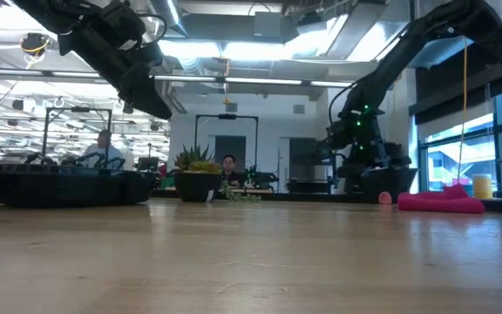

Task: Pick and placing Produce into tupperware
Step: Put the pink peach into the black container

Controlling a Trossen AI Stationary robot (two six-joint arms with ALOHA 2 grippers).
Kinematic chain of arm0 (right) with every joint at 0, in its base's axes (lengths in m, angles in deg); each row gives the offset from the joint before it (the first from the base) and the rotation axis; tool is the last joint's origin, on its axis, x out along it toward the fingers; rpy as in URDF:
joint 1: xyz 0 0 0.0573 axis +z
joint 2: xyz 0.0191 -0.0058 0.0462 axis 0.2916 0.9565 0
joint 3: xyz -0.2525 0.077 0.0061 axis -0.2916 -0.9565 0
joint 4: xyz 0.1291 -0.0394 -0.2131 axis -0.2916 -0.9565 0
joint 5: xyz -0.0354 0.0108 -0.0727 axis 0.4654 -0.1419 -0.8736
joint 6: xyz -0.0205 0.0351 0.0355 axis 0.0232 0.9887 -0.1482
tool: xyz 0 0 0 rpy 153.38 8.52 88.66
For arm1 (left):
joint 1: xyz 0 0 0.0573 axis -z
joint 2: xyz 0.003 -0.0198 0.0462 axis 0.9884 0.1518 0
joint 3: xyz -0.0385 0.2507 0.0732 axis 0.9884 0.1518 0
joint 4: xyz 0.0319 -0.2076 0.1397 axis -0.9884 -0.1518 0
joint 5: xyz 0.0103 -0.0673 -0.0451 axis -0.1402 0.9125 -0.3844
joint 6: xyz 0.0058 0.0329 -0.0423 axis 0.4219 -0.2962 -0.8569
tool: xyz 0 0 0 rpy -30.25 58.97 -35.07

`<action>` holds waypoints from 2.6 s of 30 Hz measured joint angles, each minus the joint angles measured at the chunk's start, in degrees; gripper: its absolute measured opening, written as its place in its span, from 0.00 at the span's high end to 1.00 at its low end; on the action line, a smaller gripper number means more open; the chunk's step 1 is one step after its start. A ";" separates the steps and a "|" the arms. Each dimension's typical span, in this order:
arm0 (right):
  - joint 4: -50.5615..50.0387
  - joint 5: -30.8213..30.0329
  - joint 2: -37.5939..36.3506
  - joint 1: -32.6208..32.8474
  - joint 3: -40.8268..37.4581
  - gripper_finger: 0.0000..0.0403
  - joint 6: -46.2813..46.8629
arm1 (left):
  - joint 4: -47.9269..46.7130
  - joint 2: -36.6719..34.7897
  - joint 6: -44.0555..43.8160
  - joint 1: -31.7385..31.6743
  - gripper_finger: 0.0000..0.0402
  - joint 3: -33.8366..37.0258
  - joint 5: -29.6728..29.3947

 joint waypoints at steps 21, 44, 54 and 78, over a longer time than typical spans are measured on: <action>0.50 1.96 0.27 0.94 0.08 0.80 -2.41 | 0.00 0.00 0.80 0.02 0.37 0.00 -0.40; 10.26 29.18 0.55 26.30 19.67 0.83 -6.98 | 2.34 0.00 20.48 8.93 0.45 0.00 1.42; 29.58 32.17 0.44 38.21 20.96 0.83 -9.36 | 6.60 0.00 37.30 20.42 0.51 0.00 -7.86; 31.80 33.47 0.46 45.37 20.81 0.82 -9.43 | 5.96 3.39 44.72 33.03 0.51 -0.02 -18.05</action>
